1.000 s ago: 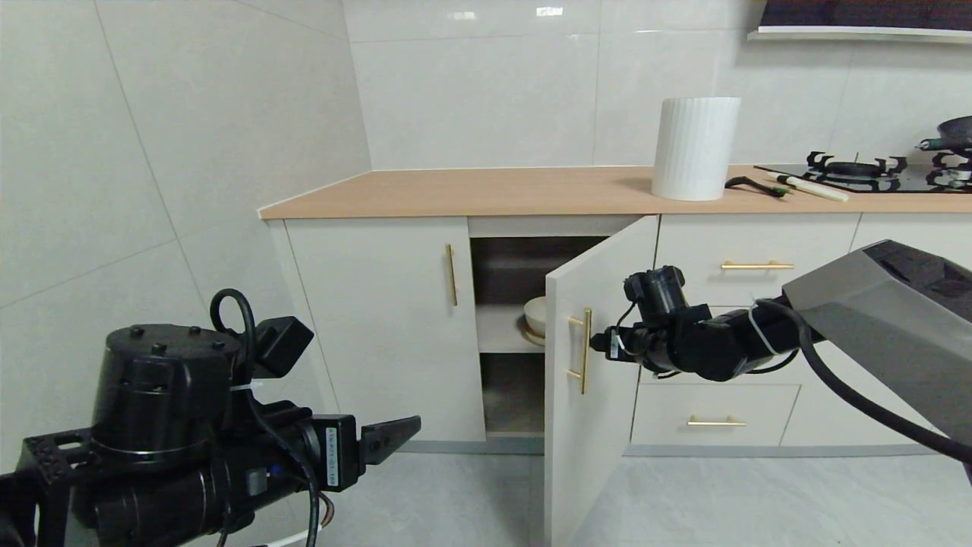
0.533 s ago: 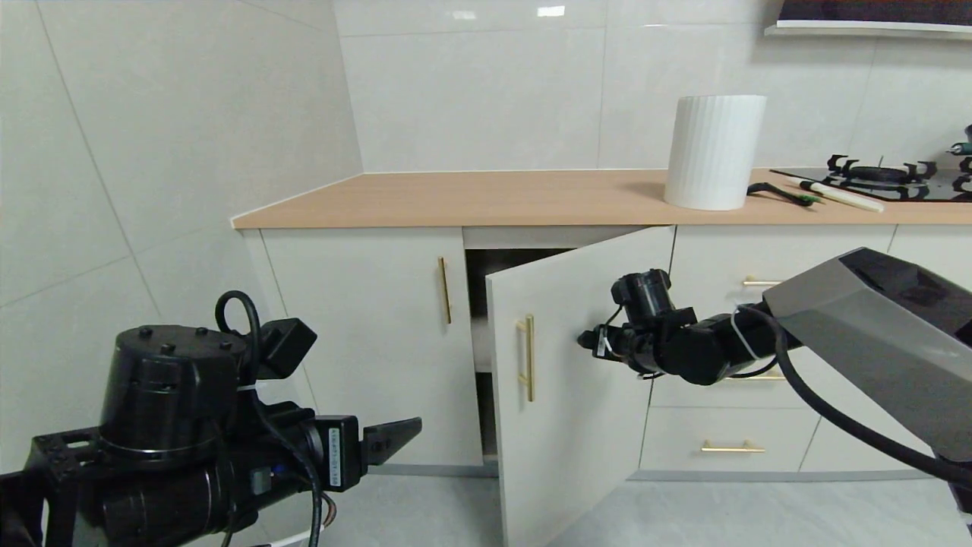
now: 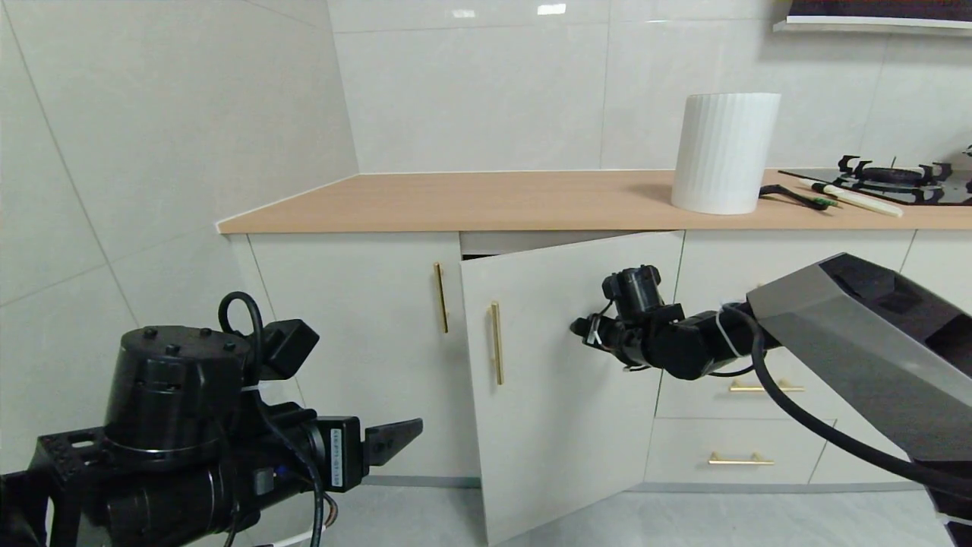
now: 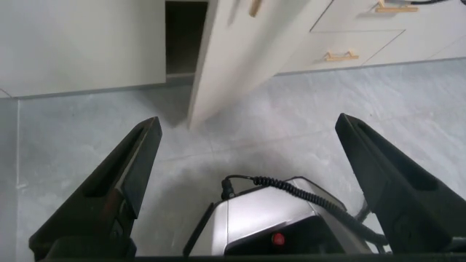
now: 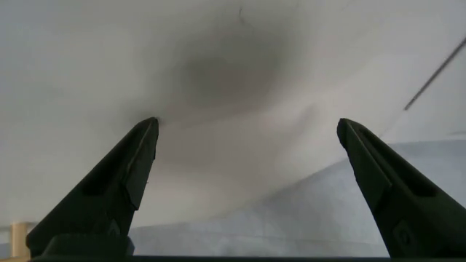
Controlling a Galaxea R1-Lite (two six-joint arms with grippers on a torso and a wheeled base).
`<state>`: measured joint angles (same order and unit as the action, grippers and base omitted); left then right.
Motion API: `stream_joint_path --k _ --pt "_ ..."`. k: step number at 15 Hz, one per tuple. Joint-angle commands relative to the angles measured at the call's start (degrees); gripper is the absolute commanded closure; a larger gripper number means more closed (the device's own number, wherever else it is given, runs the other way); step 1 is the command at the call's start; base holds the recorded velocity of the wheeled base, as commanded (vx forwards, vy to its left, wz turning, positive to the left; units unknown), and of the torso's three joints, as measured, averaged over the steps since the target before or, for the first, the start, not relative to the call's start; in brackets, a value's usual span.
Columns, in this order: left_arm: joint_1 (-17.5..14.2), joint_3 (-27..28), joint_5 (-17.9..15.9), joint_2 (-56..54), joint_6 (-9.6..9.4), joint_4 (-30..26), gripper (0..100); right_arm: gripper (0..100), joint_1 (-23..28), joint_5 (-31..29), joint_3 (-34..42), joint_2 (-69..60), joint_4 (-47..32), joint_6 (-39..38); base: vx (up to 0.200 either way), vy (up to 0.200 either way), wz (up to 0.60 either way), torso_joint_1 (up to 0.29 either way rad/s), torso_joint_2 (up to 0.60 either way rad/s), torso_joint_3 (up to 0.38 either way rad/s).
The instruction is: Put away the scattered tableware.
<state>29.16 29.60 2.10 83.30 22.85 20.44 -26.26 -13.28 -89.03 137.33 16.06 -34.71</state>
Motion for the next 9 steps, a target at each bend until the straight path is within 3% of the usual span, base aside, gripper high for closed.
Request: stream_joint_path --k 1,9 --pt "-0.07 0.02 0.01 0.11 0.01 0.12 0 0 -0.02 -0.26 -3.43 1.98 -0.41 -2.82 0.0 0.0 0.0 0.0 0.0 0.0" --pt "0.02 -0.07 0.01 -0.07 0.01 0.12 0 0 1.74 -4.65 -15.74 9.89 -0.94 -8.54 0.0 0.0 0.0 0.0 0.0 0.0"
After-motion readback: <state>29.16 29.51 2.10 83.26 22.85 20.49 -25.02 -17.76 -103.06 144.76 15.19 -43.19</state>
